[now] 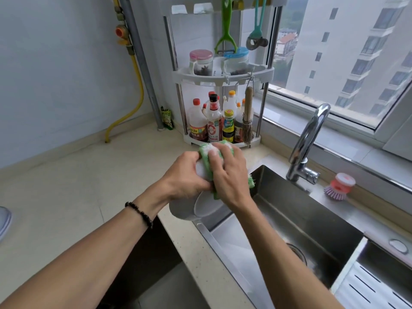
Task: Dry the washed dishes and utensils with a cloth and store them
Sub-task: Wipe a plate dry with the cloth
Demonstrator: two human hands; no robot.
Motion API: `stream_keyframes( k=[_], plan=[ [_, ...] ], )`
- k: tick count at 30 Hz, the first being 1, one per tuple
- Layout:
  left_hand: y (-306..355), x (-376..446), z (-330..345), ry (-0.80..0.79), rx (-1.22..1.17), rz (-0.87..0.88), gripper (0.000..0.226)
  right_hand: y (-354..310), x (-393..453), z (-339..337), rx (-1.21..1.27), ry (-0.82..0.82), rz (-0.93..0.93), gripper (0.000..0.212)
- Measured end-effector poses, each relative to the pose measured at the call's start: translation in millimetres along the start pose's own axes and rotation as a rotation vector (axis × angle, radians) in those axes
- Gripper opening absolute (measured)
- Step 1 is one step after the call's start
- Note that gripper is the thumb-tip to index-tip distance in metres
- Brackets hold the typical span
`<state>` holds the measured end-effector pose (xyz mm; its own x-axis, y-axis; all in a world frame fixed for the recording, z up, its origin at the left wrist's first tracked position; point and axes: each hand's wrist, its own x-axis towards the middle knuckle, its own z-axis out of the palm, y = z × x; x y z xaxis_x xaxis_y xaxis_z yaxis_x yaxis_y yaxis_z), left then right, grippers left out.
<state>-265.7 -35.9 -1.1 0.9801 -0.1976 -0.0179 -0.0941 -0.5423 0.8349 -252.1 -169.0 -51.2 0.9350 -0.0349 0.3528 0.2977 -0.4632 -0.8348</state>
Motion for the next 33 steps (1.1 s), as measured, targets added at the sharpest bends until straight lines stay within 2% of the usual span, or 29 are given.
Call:
stream_keyframes(
  k=[3,4,7,8,9,11,12,13,16,18,19,22,23,25,27,28,31,33],
  plan=[
    [-1,-4,2,0.039,-0.027,0.016,0.04,19,20,-7,0.245,-0.059,0.325,0.05],
    [-2,-3,4,0.068,-0.029,0.011,0.041,23,22,-7,0.279,-0.08,0.356,0.05],
    [-4,4,9,0.123,0.006,0.007,0.044,18,8,8,0.11,-0.16,0.097,0.044],
    [-4,4,11,0.121,0.021,0.003,0.044,18,0,10,0.129,-0.166,0.074,0.046],
    [-3,3,12,0.112,0.039,0.009,0.042,19,-2,8,0.199,-0.151,0.111,0.047],
    [-3,0,11,0.074,0.079,0.031,0.039,29,8,-1,0.437,-0.108,0.351,0.056],
    [-2,-1,11,0.061,0.085,0.036,0.039,36,13,-4,0.505,-0.088,0.457,0.062],
    [-2,-1,11,0.064,0.08,0.043,0.04,36,13,-7,0.492,-0.071,0.473,0.063],
    [1,3,16,0.088,0.093,0.037,0.044,24,2,0,0.209,-0.041,0.193,0.053],
    [2,2,17,0.071,0.112,0.049,0.044,23,-4,0,0.183,-0.035,0.124,0.044],
    [4,1,15,0.049,0.106,0.075,0.043,25,-3,-4,0.231,-0.003,0.185,0.041],
    [8,-5,8,0.015,-0.015,0.119,0.046,40,4,-16,0.635,0.058,0.646,0.04],
    [6,-7,6,0.017,-0.072,0.118,0.048,48,3,-18,0.714,0.058,0.734,0.038],
    [4,-7,3,-0.005,-0.165,0.099,0.058,54,6,-23,0.722,0.082,0.772,0.034],
    [1,-8,-3,-0.096,-0.182,0.051,0.071,49,12,-31,0.633,0.063,0.716,0.043],
    [1,-8,-7,-0.146,-0.154,0.024,0.073,42,15,-37,0.546,0.035,0.63,0.045],
    [12,-4,-11,-0.191,-0.028,-0.027,0.059,21,25,-44,0.162,-0.125,0.252,0.06],
    [22,-1,-6,-0.213,0.021,-0.027,0.047,13,28,-38,-0.058,-0.173,0.067,0.063]
  ],
)
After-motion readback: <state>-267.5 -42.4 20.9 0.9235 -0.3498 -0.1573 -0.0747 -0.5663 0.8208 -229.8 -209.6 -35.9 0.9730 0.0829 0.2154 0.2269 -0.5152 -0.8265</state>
